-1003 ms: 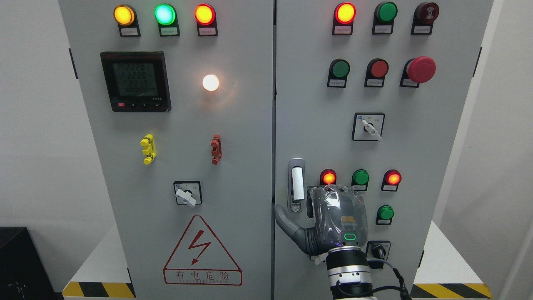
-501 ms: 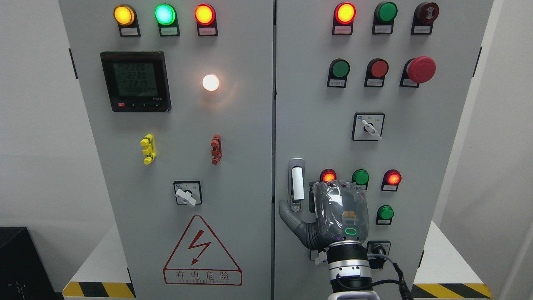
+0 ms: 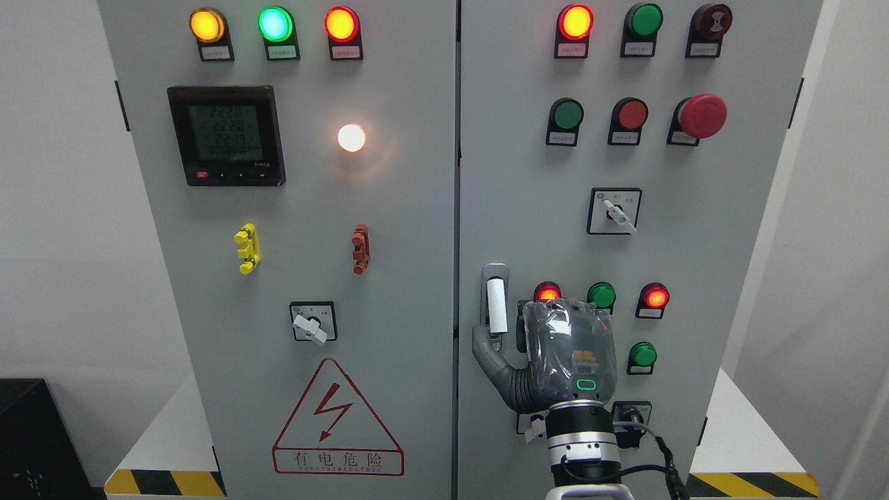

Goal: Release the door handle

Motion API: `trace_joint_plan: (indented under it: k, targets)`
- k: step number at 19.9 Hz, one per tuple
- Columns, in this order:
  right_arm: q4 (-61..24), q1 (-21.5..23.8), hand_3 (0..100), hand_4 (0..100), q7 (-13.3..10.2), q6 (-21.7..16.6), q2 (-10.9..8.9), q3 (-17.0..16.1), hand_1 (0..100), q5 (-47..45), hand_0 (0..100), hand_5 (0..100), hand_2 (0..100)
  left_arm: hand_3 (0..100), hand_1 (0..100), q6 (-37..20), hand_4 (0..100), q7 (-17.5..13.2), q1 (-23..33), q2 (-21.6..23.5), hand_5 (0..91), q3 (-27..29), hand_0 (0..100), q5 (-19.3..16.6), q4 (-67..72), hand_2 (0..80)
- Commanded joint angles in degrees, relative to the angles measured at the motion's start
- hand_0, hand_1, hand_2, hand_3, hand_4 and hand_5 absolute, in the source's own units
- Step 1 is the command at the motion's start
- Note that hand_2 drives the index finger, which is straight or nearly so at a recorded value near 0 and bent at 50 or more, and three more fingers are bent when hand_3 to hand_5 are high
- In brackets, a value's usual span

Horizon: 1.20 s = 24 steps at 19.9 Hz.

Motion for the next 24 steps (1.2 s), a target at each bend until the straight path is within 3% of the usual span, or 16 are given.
trace_joint_plan:
  k: [1, 24]
  targets:
    - [-0.07, 0.17, 100, 100, -0.02, -0.04, 0.08, -0.88, 34, 0.19, 31, 95, 89, 9, 0, 0.02, 1, 0.03, 0.00, 0.00, 0.0, -1.23, 0, 0.00, -1.14, 2.3]
    - [-0.51, 0.17, 100, 100, -0.37, -0.04, 0.08, -2.81, 41, 0.28, 33, 95, 88, 9, 0, 0.02, 1, 0.03, 0.00, 0.00, 0.0, -1.23, 0, 0.00, -1.14, 2.2]
